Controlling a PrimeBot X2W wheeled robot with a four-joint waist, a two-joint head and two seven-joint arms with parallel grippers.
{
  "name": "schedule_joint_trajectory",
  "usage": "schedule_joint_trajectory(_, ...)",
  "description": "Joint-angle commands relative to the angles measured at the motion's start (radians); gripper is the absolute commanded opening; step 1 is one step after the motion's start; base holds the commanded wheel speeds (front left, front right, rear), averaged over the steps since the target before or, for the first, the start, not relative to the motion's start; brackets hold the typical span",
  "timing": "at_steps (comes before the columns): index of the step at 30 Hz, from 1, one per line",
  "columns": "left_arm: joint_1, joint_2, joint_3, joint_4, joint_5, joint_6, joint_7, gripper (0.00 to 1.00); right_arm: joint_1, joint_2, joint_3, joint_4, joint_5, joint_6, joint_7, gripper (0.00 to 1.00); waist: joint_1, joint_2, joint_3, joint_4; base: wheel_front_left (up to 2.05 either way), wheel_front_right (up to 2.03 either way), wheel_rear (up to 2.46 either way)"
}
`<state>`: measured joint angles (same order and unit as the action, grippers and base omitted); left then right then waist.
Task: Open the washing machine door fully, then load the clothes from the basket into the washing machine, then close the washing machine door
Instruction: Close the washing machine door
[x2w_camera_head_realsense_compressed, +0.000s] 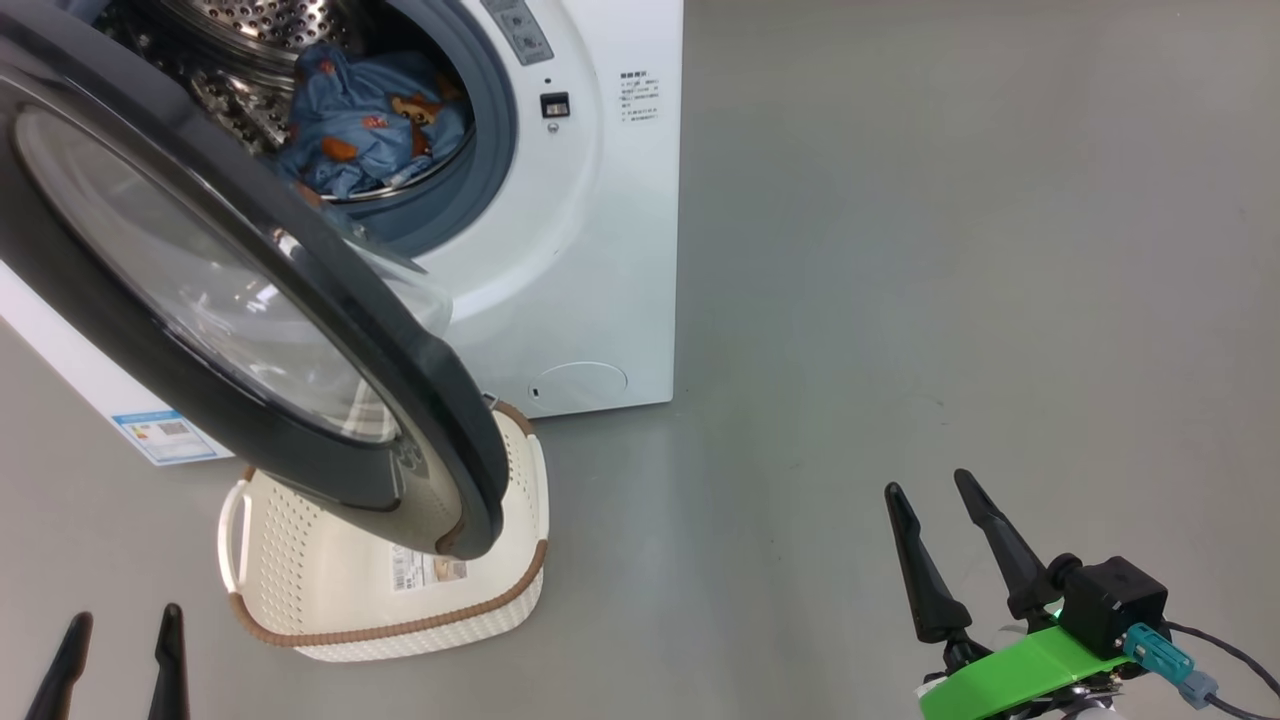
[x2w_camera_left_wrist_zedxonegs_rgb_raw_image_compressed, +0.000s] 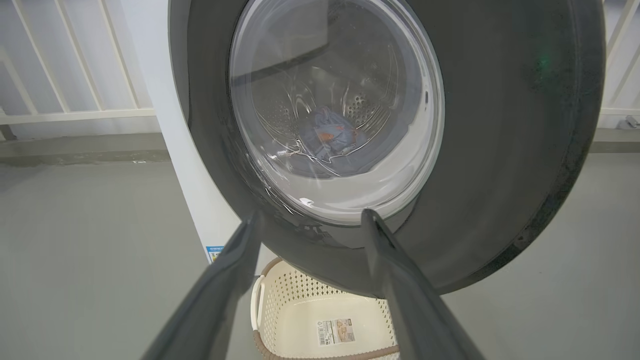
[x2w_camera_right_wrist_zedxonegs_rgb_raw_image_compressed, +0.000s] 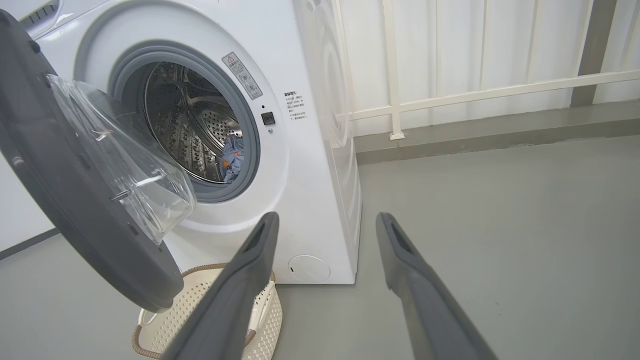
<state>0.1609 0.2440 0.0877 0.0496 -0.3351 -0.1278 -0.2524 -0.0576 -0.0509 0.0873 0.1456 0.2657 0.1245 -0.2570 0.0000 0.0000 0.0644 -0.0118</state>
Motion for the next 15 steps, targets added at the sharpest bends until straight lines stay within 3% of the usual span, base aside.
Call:
schedule_joint_trajectory(1, -0.023, 0.016, 0.041, -0.012, 0.012, -0.003, -0.009, 1.0, -0.009, 0.001, 0.027, -0.025, -0.001, 0.006, -0.005, 1.0, 0.0, 0.0, -0.001, 0.0, 0.0, 0.0, 0.0)
schedule_joint_trajectory(15, -0.032, 0.011, 0.052, 0.011, 0.012, -0.003, -0.009, 1.0, -0.009, 0.001, 0.023, -0.025, -0.005, 0.006, -0.005, 1.0, 0.0, 0.0, -0.002, -0.001, 0.0, 0.0, 0.0)
